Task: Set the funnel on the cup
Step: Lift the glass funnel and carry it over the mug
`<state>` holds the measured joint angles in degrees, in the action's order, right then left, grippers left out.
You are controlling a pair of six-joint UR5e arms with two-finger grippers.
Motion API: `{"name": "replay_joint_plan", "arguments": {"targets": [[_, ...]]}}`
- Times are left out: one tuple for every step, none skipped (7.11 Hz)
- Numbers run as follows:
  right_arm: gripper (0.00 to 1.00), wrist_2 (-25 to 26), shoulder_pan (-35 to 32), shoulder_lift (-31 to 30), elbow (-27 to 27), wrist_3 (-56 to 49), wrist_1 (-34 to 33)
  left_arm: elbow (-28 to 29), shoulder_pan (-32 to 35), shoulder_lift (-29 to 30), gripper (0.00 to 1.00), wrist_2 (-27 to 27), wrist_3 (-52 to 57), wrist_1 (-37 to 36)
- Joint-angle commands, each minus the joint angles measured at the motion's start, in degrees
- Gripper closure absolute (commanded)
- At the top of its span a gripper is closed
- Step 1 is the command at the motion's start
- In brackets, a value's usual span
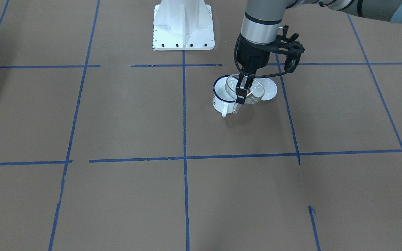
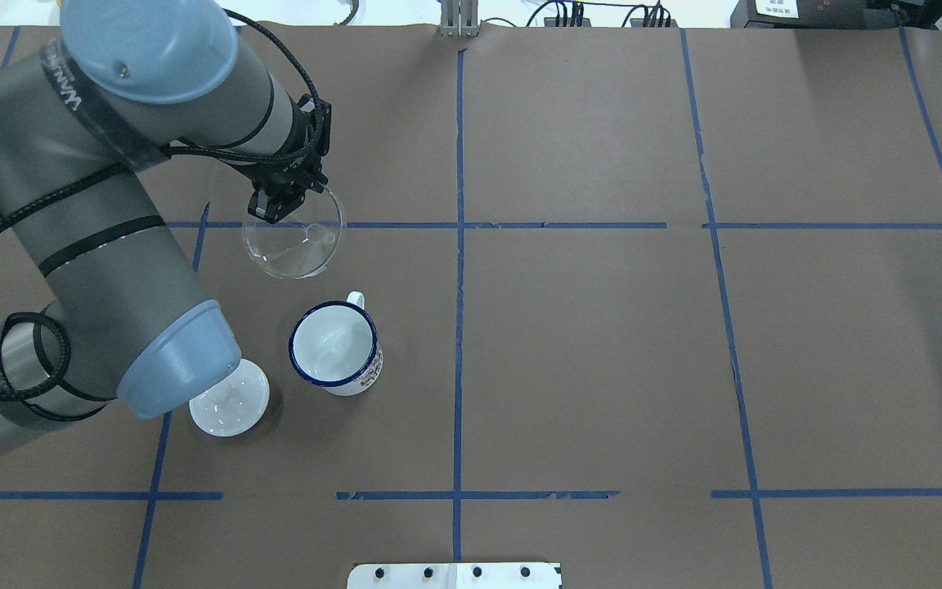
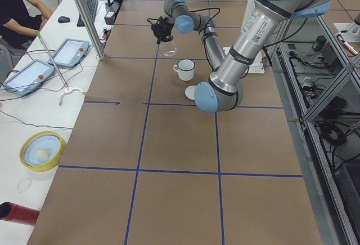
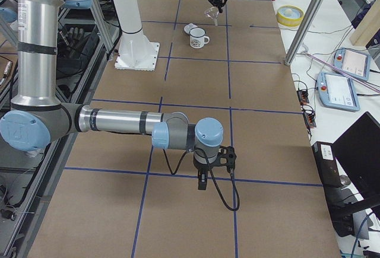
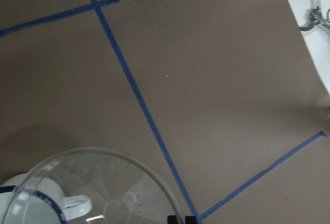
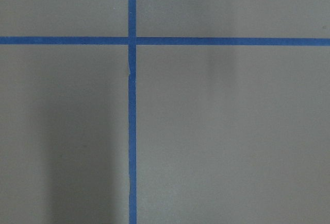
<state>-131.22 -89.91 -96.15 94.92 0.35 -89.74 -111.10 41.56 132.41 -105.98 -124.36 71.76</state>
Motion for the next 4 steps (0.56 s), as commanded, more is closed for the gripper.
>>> {"name": "replay_joint_plan", "arguments": {"targets": [[0.00, 0.00, 0.00, 0.00, 0.00, 0.00, 0.00, 0.53, -1.82, 2.77, 1.00, -3.18, 4.65, -10.49], [0.00, 0.00, 0.00, 0.00, 0.00, 0.00, 0.00, 2.45, -2.96, 3.38, 1.00, -3.18, 7.00, -12.06], [0.00, 0.00, 0.00, 0.00, 0.00, 0.00, 0.00, 6.65, -3.32, 5.56, 1.00, -3.18, 9.20, -12.17], [0.00, 0.00, 0.00, 0.00, 0.00, 0.00, 0.00, 8.78, -4.55, 6.36, 1.00, -3.18, 9.92, -11.99]]}}
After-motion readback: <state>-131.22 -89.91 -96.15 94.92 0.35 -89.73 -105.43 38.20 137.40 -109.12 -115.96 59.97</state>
